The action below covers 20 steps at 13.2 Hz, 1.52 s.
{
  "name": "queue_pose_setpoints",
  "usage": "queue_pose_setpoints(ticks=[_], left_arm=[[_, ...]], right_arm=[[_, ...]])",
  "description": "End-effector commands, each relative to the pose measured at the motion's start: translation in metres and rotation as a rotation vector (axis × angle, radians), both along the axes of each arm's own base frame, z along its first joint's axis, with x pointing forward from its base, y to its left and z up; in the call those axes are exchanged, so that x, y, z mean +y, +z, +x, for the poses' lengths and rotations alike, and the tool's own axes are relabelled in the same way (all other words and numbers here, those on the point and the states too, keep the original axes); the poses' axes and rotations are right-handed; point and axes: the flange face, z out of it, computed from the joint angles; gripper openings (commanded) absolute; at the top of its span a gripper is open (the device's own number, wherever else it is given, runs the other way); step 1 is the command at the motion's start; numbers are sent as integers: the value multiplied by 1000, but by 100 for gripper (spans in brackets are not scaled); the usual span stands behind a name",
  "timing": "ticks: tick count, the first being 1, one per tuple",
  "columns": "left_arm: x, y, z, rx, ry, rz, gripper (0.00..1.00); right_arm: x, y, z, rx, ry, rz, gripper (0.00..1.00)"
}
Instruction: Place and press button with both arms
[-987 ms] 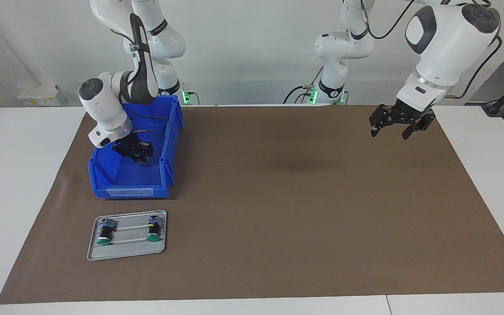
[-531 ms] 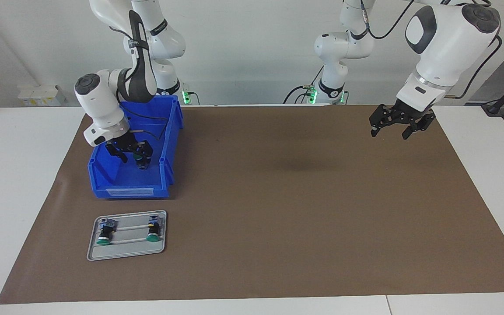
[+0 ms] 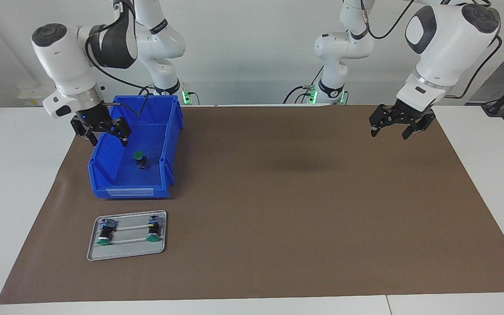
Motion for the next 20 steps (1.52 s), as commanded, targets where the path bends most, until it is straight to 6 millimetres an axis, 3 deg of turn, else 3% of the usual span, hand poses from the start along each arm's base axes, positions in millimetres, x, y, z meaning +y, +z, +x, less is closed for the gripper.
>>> queue_pose_setpoints(ticks=[1, 4, 6, 8, 10, 16, 20], left_arm=[[5, 1, -9, -7, -2, -12, 100], [5, 1, -9, -7, -2, -12, 100], [4, 0, -8, -5, -2, -12, 100], [4, 0, -8, -5, -2, -12, 100], [4, 0, -8, -5, -2, -12, 100], [4, 0, -8, -5, -2, -12, 100], [4, 0, -8, -5, -2, -12, 100]], right_arm=[[-7, 34, 12, 35, -79, -23, 100], [-8, 96, 18, 56, -93, -13, 100], [-5, 119, 25, 81, -126, -23, 100], [-8, 110, 30, 75, -126, -23, 100], [-17, 94, 16, 110, -143, -5, 100], [-14, 93, 15, 120, -35, -27, 100], [4, 97, 19, 119, 0, -40, 100]])
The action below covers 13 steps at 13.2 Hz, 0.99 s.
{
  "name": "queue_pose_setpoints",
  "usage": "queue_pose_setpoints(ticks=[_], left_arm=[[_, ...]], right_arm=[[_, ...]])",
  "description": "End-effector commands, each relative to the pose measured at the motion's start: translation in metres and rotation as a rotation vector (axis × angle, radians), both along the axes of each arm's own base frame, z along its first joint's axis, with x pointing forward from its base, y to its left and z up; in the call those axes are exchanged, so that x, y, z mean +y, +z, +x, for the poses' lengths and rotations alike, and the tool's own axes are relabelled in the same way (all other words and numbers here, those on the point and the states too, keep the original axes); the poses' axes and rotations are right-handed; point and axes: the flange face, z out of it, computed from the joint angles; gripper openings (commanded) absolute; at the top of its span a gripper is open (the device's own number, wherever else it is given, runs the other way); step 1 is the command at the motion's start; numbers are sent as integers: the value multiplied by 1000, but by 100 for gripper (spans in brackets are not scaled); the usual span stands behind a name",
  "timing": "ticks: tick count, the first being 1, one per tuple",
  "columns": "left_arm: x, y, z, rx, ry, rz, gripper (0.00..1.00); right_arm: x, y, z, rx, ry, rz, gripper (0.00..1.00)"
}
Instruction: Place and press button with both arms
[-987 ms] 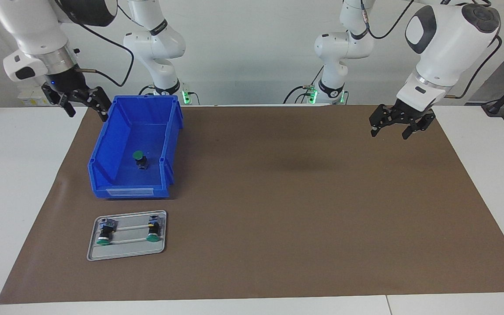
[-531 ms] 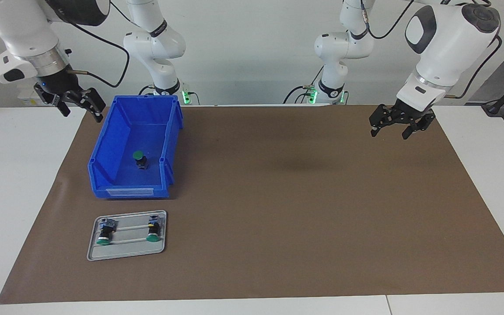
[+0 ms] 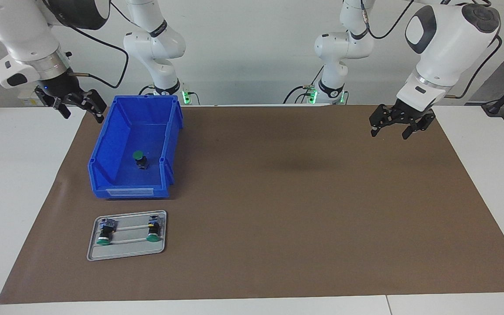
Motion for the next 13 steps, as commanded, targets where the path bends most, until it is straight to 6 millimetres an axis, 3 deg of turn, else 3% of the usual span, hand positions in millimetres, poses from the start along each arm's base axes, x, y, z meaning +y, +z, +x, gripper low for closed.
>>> queue_pose_setpoints(ticks=[1, 4, 13], left_arm=[[4, 1, -8, -7, -2, -12, 100], [4, 0, -8, -5, -2, -12, 100], [4, 0, -8, -5, -2, -12, 100]], right_arm=[[11, 3, -3, 9, 40, -23, 100], [31, -1, -5, 12, 68, -21, 100], [30, -1, -5, 11, 65, -21, 100]])
